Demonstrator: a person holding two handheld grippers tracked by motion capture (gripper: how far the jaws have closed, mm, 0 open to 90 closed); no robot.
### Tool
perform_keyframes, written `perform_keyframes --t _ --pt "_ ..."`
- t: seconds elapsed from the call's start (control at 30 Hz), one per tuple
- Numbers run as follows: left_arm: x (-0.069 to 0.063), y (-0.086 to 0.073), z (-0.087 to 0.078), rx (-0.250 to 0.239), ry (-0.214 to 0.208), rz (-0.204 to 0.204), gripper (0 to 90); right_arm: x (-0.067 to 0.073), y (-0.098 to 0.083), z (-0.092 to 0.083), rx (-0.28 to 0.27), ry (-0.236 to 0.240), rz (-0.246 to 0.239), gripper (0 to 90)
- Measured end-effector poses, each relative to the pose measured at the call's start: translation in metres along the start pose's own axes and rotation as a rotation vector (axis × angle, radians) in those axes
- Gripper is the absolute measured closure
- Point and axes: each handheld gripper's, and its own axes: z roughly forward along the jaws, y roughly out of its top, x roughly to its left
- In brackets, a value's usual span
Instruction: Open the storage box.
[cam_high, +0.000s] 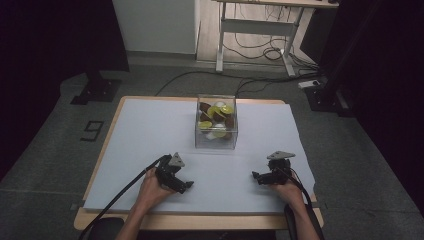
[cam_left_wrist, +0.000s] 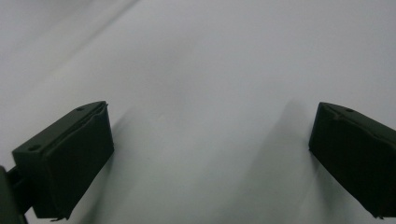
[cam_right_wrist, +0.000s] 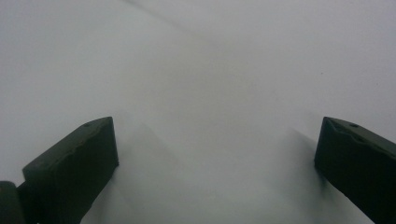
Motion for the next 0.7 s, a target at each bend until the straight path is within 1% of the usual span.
perform_keyframes --t 0.03,0.1,0.13,0.2,0.7 --pt "-0.0001 0.0000 0.0000 0.000 0.001 -0.002 0.0 0.0000 0.0001 0.0000 0.000 0.000 -0.001 0.0" --pt "-0.0013 0.0003 0.0003 -0.002 0.011 -0.019 0.0 -0.0001 0.0003 0.0002 0.000 0.001 -0.003 0.0" --pt "-0.0013 0.0003 0.0003 -0.002 0.011 -0.019 0.0 -0.0001 0.0003 0.0002 0.001 0.002 -0.003 0.0" --pt "-0.0031 0.0008 0.0007 -0.002 0.023 -0.032 0.0 0.0000 0.0005 0.0002 0.003 0.000 0.000 0.0" --pt "-0.0040 0.0007 0.0005 -0.006 0.030 -0.032 0.0 0.0004 0.0040 -0.0001 0.030 0.001 -0.008 0.0"
